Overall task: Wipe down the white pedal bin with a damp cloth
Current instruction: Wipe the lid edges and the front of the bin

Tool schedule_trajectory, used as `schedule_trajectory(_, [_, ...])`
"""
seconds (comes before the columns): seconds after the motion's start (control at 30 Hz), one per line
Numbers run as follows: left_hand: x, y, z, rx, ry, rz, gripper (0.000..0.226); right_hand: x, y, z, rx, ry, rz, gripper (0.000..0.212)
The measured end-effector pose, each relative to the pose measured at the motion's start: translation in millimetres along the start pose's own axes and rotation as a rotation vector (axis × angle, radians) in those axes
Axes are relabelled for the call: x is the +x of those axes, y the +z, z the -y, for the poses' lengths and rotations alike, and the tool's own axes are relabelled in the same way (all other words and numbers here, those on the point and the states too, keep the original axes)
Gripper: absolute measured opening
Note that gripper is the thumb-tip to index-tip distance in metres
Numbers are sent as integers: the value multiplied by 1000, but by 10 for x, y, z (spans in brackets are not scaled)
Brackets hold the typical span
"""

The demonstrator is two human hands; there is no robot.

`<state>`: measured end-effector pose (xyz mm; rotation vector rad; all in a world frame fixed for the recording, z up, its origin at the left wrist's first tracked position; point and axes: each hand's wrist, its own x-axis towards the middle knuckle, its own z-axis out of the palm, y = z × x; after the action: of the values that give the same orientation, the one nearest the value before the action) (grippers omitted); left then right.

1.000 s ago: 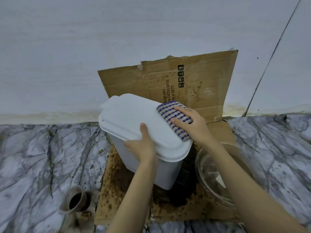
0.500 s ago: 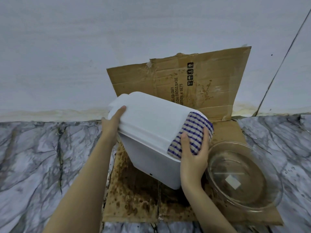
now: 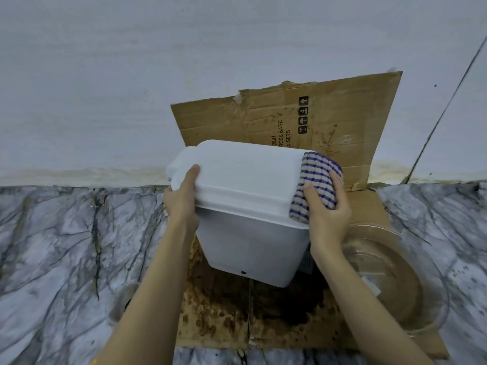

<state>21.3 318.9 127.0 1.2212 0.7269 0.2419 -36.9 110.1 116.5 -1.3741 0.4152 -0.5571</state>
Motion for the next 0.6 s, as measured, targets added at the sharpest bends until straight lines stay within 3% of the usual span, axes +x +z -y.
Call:
schedule_trajectory(0.17, [-283, 138, 32, -102, 38, -155, 86, 384, -56, 69, -6, 13, 108, 52])
schedule_trajectory(0.37, [-500, 39, 264, -144, -3, -224, 86, 583, -100, 74, -61, -30, 284, 51])
schedule_trajectory(0.47, [-512, 50, 280, -101, 13, -168, 87, 562, -196, -20, -88, -16, 268, 51])
schedule_trajectory(0.6, [-480, 35, 246, -56, 9, -124, 109, 417, -254, -81, -174, -13, 195, 54])
